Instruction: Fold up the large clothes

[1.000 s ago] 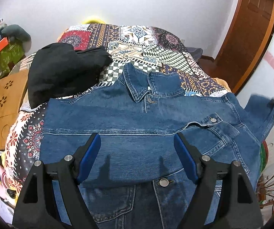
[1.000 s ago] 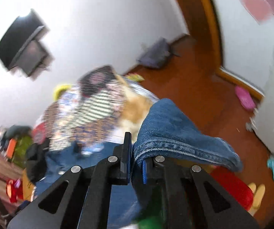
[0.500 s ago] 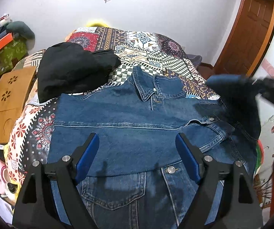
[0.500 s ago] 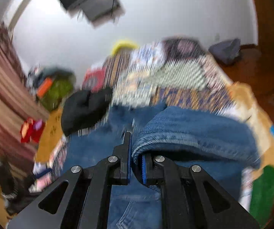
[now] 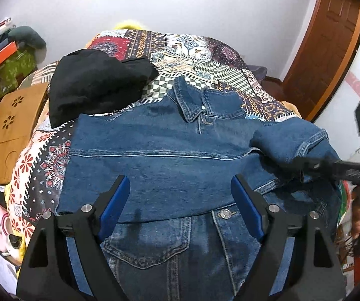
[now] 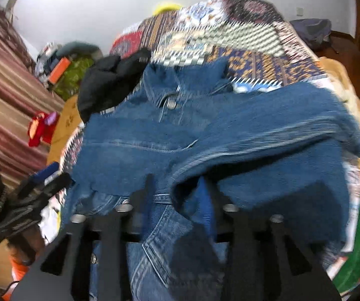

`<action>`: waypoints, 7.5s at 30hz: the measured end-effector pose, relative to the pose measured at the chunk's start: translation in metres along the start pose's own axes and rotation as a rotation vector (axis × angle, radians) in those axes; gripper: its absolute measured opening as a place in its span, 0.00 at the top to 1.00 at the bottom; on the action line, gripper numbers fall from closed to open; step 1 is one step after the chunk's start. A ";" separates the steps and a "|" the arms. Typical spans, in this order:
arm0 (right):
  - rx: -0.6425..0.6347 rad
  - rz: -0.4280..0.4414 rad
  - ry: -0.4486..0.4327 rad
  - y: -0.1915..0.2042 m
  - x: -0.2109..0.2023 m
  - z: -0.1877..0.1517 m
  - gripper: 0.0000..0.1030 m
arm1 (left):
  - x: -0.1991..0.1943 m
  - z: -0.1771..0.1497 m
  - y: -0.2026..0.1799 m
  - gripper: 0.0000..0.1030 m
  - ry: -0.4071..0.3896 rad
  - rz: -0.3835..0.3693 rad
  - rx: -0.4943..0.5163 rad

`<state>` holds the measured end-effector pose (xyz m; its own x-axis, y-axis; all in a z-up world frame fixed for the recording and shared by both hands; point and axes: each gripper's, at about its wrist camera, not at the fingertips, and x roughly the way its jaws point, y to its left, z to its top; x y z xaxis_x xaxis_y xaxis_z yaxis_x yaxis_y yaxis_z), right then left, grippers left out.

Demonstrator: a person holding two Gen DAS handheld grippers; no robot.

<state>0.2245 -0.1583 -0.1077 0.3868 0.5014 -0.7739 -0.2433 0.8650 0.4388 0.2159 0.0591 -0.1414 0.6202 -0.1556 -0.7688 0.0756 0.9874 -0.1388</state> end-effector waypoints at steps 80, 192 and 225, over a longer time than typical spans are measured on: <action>-0.216 0.052 0.091 0.106 0.060 0.031 0.46 | -0.030 -0.039 0.095 0.08 0.033 -0.085 -0.306; 0.007 -0.044 -0.123 -0.048 -0.045 0.119 0.87 | 0.015 0.130 0.085 0.76 0.009 -0.182 -0.155; -0.038 -0.204 -0.141 -0.055 -0.056 0.037 0.57 | 0.022 0.069 0.110 0.44 0.098 0.122 -0.061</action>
<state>0.2489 -0.2339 -0.0716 0.5512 0.3165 -0.7720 -0.1801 0.9486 0.2603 0.2912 0.1660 -0.1305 0.5423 -0.0400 -0.8392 -0.0449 0.9961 -0.0765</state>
